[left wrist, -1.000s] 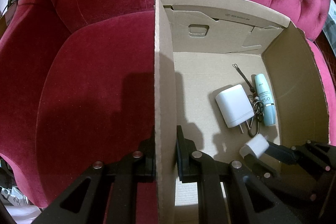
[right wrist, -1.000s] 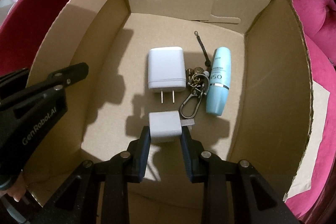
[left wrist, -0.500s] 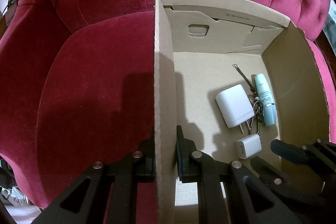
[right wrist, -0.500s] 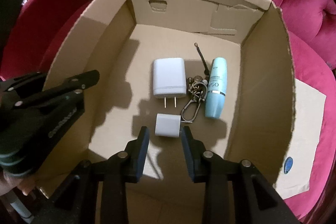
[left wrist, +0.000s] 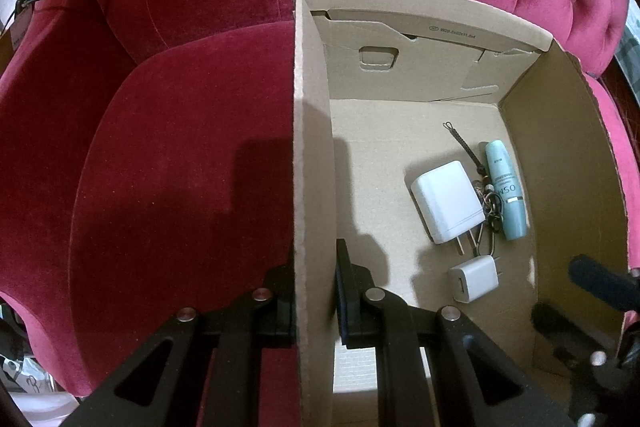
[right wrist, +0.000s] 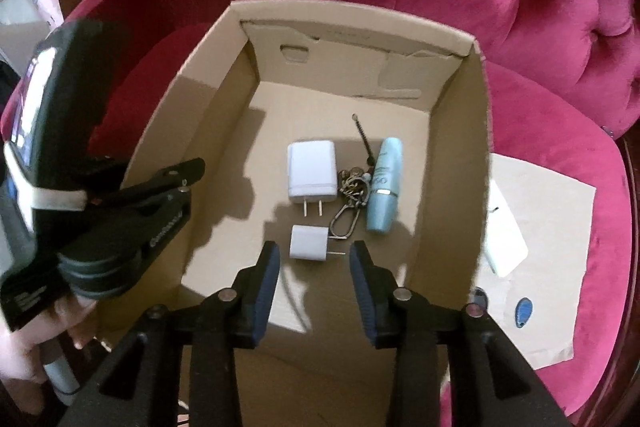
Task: Organize rigid objects
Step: 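Withdraw the right gripper from the box toward the blue round tag on the paper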
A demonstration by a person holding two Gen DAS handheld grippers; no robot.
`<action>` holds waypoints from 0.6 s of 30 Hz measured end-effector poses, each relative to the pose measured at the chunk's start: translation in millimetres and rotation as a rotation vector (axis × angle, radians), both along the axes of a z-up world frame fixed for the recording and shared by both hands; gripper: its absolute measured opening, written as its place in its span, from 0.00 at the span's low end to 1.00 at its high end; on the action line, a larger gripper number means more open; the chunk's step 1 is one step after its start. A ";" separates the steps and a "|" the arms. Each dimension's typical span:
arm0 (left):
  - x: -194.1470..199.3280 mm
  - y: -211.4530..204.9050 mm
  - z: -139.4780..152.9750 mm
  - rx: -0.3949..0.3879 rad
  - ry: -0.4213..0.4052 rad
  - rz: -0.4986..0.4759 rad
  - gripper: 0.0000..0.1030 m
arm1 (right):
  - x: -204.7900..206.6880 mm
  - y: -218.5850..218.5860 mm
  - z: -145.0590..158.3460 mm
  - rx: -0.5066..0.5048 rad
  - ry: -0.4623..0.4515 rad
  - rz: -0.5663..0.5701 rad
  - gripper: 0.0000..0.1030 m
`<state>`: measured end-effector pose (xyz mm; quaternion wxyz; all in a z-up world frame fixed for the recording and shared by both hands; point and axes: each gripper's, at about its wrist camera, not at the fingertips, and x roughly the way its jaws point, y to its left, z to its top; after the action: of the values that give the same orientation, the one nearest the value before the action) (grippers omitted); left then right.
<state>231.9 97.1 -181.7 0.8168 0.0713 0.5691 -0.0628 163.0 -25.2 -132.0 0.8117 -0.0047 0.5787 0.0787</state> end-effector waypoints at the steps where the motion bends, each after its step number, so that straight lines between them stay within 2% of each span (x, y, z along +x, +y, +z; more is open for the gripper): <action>1: -0.1 -0.1 0.2 0.001 0.000 -0.001 0.14 | -1.3 -2.5 3.6 0.001 -0.006 -0.004 0.41; 13: 0.6 -0.7 0.5 0.003 -0.001 0.001 0.14 | -10.2 -44.0 33.8 -0.002 -0.065 -0.082 0.50; 18: 0.6 -0.7 0.5 0.002 -0.001 0.000 0.14 | -10.5 -66.4 36.5 -0.007 -0.071 -0.126 0.53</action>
<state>232.6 96.4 -181.2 0.8171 0.0722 0.5686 -0.0619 152.5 -91.6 -95.5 0.8351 0.0260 0.5489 0.0250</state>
